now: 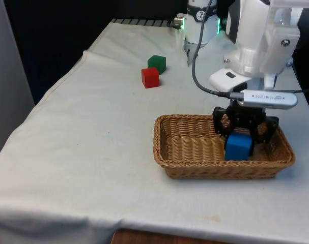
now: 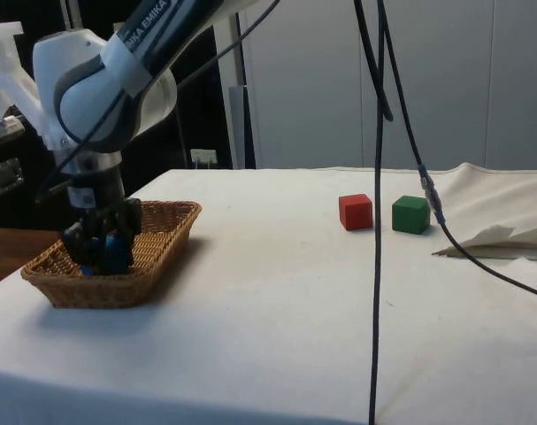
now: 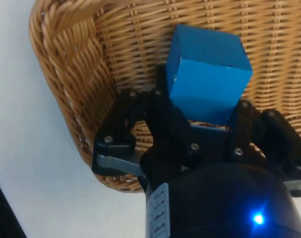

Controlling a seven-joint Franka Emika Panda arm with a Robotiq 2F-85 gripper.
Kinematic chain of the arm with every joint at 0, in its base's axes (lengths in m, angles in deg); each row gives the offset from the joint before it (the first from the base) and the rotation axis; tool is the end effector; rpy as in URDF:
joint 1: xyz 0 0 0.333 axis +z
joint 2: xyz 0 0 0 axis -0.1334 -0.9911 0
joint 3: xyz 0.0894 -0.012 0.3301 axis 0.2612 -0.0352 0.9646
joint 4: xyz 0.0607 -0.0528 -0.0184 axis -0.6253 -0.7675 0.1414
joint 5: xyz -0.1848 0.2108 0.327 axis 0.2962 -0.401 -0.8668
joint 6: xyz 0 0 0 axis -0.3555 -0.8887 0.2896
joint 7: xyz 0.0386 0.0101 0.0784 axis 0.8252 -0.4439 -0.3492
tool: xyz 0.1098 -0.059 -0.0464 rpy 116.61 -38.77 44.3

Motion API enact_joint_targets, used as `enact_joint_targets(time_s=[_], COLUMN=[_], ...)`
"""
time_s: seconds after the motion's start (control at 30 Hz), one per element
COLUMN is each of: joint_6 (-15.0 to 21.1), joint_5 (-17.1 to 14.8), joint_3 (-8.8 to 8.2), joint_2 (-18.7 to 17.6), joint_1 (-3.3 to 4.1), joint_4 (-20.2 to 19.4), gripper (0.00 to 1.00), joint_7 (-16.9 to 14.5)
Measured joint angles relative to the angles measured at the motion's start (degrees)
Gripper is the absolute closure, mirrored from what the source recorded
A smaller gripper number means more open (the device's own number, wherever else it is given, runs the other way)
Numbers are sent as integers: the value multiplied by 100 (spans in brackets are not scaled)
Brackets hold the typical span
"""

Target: Pick up exactly two blocks and place them into the basket.

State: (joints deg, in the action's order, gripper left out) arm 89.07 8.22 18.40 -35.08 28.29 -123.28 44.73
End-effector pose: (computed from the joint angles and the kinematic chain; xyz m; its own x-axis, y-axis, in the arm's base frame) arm 0.7693 0.1294 0.1499 0.9832 -0.1746 0.0530 -0.1764 -0.9838 0.0317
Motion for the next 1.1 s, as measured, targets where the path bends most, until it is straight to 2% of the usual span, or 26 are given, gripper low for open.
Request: enact_joint_targets(time_s=[0.03,0.07,0.1,0.2,0.23,0.27,0.67,0.87,1.1], joint_6=[0,-6,-6,-6,-6,-6,-23,-223,-229], joint_5=[0,0,0,0,0,0,11,178,430], joint_3=[0,0,0,0,0,0,0,0,11], joint_2=[0,0,-6,-17,-17,-17,6,321,842], joint_1=[0,0,0,0,0,0,0,23,80], joint_4=[0,6,11,23,29,29,34,-115,-613], gripper=[75,75,60,30,11,3,0,0,0], joint_7=[0,0,0,0,0,0,-23,-46,-63])
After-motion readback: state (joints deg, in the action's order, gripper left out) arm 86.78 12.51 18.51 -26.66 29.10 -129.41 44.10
